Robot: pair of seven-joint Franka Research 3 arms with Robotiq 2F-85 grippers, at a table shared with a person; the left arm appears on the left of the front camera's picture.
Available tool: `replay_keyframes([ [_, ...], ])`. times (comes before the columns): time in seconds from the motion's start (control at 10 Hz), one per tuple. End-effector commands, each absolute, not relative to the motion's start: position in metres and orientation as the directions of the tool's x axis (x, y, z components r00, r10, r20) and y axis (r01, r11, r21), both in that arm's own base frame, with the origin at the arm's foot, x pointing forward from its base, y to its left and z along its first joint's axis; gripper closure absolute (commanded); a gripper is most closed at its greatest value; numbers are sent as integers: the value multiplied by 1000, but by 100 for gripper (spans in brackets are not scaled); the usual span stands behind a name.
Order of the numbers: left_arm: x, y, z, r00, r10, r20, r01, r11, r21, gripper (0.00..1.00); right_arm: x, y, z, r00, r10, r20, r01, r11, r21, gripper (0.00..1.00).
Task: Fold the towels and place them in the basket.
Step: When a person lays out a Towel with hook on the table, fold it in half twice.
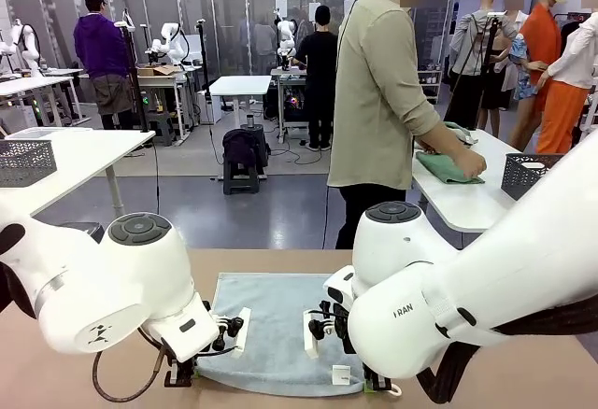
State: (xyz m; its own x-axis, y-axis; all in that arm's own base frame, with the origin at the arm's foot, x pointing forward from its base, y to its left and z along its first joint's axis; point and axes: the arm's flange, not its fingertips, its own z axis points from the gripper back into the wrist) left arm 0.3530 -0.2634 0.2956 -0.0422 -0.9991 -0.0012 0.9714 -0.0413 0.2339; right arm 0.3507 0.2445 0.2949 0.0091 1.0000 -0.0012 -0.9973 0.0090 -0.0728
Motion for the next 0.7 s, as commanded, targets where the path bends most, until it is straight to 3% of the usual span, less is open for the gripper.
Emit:
replay_keyframes([
  [0.0,329,-254,303,-48,-999,-8,967,-49,248,100,336,242,296,24,1000,-17,-997,23,-75,100],
  [0.6,323,-243,361,3,-999,-34,960,-6,281,100,333,244,354,22,998,-62,-993,15,-116,100],
])
